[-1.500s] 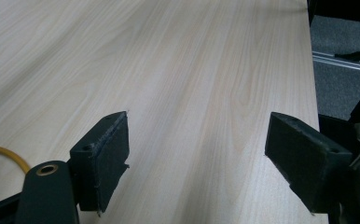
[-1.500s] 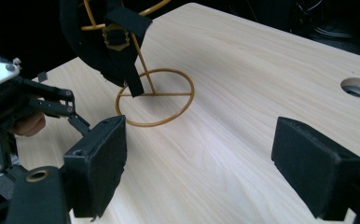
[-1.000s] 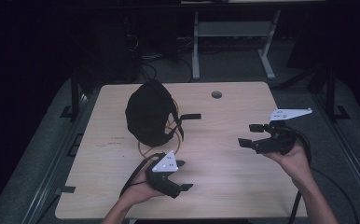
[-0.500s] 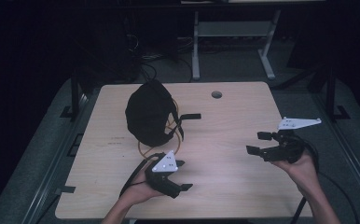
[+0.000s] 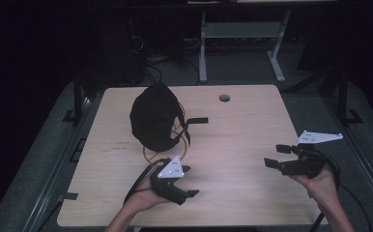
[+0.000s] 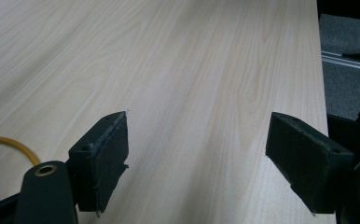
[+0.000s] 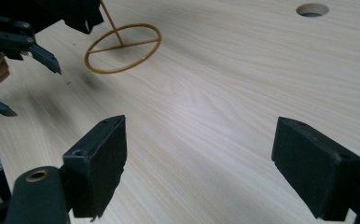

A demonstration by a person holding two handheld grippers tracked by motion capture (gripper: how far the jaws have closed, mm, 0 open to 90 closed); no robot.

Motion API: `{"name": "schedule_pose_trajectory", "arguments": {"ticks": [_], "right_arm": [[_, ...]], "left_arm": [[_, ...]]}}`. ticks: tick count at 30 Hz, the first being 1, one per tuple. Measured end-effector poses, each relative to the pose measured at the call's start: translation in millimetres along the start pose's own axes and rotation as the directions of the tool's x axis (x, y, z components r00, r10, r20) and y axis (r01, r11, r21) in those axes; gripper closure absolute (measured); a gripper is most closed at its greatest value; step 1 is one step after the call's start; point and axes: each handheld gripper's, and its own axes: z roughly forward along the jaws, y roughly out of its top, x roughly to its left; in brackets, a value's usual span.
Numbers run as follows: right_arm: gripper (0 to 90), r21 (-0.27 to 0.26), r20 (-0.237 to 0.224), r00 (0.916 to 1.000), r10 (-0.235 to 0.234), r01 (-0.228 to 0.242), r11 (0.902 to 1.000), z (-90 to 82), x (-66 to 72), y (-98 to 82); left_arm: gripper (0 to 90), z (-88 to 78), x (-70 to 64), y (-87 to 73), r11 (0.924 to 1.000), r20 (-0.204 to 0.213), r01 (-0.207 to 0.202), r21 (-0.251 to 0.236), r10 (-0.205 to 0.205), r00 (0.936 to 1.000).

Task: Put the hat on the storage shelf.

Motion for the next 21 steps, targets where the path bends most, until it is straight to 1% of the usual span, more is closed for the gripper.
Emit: {"name": "schedule_pose_trajectory", "arguments": {"ticks": [3, 5, 6, 7, 8, 9, 12, 13, 14, 15, 16, 18, 21], "right_arm": [[17.5, -0.001, 0.005, 0.9998, 0.017, -0.017, 0.9998, -2.4, -2.7, -8.1], [17.5, 0.001, 0.006, 0.9998, 0.020, -0.020, 0.9998, -2.9, -3.7, -10.6], [17.6, 0.004, 0.014, 0.9996, 0.024, -0.024, 0.9997, -4.5, -4.7, -16.5], [17.6, 0.004, 0.014, 0.9996, 0.024, -0.024, 0.9997, -4.5, -4.7, -16.5], [17.8, -0.001, 0.020, 0.9995, 0.023, -0.023, 0.9997, -5.3, -6.8, -22.4], [17.8, 0.002, 0.021, 0.9992, 0.034, -0.034, 0.9994, -5.6, -7.4, -25.3], [17.8, 0.002, 0.029, 0.9987, 0.042, -0.042, 0.9991, -6.7, -10.6, -35.2], [17.8, 0.002, 0.029, 0.9987, 0.042, -0.042, 0.9991, -6.7, -10.6, -35.2], [17.8, 0.002, 0.031, 0.9981, 0.052, -0.053, 0.9986, -7.5, -12.3, -41.3], [17.8, 0.002, 0.031, 0.9981, 0.052, -0.053, 0.9986, -7.5, -12.3, -41.3], [17.9, 0.003, 0.038, 0.9969, 0.068, -0.069, 0.9976, -8.8, -13.2, -48.3], [17.9, 0.001, 0.042, 0.9959, 0.080, -0.080, 0.9968, -9.8, -14.4, -55.1], [17.9, -0.007, 0.050, 0.9952, 0.084, -0.083, 0.9965, -12.1, -16.9, -64.9]], "left_arm": [[21.1, 0.5, 0.6, -0.2, 1.0000, -0.001, -0.001, 0.006, 0.001, 1.0000], [21.1, 0.7, 0.3, -0.3, 1.0000, -0.001, -0.001, 0.005, 0.001, 1.0000], [21.1, 0.9, 0.0, -0.7, 1.0000, -0.005, -0.002, 0.007, 0.002, 1.0000], [21.1, 0.9, 0.0, -0.7, 1.0000, -0.005, -0.002, 0.007, 0.002, 1.0000], [21.1, 0.9, 0.5, -1.4, 1.0000, -0.008, -0.002, 0.007, 0.002, 1.0000], [21.1, 0.6, 0.4, -1.5, 1.0000, -0.008, 0.003, 0.006, -0.003, 1.0000], [21.1, 0.3, 1.3, -1.9, 1.0000, -0.011, 0.005, 0.004, -0.005, 0.9999], [21.1, 0.3, 1.3, -1.9, 1.0000, -0.011, 0.005, 0.004, -0.005, 0.9999], [21.1, 0.2, 1.3, -2.2, 1.0000, -0.012, 0.005, 0.005, -0.005, 0.9999], [21.1, 0.2, 1.3, -2.2, 1.0000, -0.012, 0.005, 0.005, -0.005, 0.9999], [21.1, 0.1, 1.4, -2.3, 1.0000, -0.013, 0.006, 0.004, -0.006, 0.9999], [21.1, 0.3, 1.1, -2.4, 1.0000, -0.014, 0.005, 0.004, -0.005, 0.9999], [21.1, 0.7, 0.1, -2.3, 1.0000, -0.013, 0.003, 0.003, -0.003, 0.9999]]}}
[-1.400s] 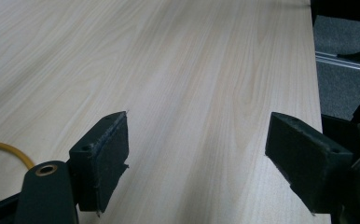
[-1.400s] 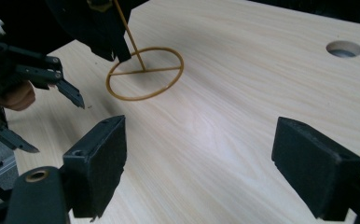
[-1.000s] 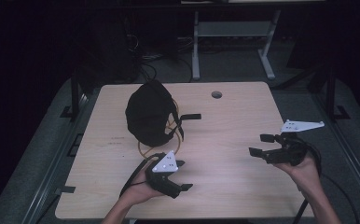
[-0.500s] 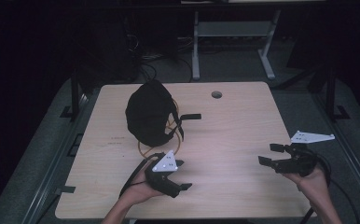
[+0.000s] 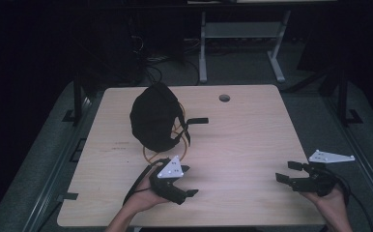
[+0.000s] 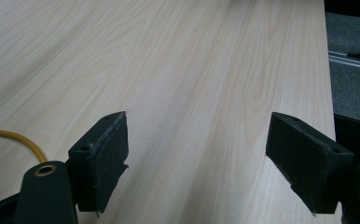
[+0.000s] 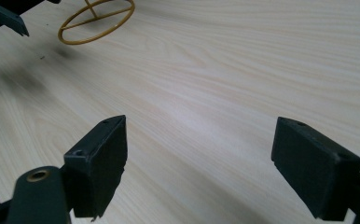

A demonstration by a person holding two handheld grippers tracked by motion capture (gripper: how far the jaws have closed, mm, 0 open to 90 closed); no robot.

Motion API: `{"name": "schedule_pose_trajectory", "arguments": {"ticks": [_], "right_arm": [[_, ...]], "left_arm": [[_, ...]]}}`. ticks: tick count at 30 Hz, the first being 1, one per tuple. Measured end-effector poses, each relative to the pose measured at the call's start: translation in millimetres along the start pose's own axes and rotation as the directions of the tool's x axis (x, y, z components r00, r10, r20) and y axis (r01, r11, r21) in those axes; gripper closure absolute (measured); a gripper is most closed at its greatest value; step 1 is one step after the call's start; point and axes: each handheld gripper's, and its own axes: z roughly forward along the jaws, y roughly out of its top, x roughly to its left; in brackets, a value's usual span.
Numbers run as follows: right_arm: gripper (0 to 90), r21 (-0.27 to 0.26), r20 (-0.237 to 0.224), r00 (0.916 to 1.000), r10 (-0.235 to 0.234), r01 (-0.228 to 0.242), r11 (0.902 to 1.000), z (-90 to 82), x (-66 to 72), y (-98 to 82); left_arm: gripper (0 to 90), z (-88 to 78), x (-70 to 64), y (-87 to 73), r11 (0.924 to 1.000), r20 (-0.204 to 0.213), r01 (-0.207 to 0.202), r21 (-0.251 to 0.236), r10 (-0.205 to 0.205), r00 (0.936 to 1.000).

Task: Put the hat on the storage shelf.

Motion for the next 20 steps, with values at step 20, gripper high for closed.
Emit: {"name": "schedule_pose_trajectory", "arguments": {"ticks": [20], "right_arm": [[16.8, -0.025, 0.047, 0.9988, 0.012, -0.011, 0.9996, -12.7, 14.5, -47.7]], "left_arm": [[21.1, 6.4, -1.0, 0.5, 0.9999, 0.012, -0.011, 0.006, 0.011, 0.9999]]}}
